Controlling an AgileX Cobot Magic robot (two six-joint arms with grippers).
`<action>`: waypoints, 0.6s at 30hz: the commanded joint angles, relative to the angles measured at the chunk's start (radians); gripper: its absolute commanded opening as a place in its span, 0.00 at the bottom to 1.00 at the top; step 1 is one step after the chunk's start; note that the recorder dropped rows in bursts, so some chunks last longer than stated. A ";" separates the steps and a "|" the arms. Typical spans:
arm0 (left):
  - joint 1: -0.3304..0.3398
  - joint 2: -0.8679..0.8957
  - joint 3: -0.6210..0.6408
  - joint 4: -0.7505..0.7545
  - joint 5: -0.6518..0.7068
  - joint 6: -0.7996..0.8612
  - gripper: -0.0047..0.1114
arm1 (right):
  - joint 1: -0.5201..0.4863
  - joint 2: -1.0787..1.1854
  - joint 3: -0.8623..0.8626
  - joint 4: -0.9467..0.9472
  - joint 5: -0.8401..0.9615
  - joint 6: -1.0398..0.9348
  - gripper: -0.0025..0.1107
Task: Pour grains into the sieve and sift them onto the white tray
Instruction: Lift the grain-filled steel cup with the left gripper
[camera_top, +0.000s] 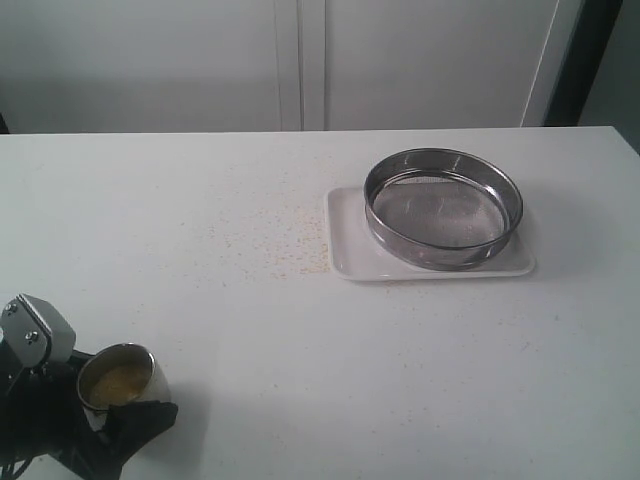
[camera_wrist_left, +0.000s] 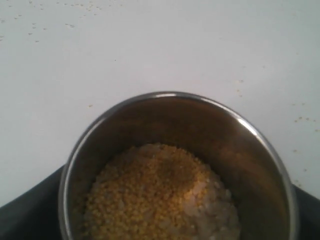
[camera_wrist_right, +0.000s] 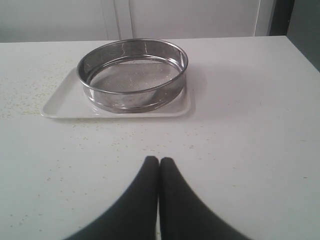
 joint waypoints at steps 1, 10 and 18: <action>-0.003 0.003 0.001 -0.025 0.006 0.002 0.38 | -0.003 -0.006 0.004 -0.004 -0.006 0.002 0.02; -0.003 0.003 0.001 -0.008 0.006 0.007 0.04 | -0.003 -0.006 0.004 -0.004 -0.006 0.002 0.02; -0.003 0.001 0.001 -0.008 -0.019 0.003 0.04 | -0.003 -0.006 0.004 -0.004 -0.006 0.002 0.02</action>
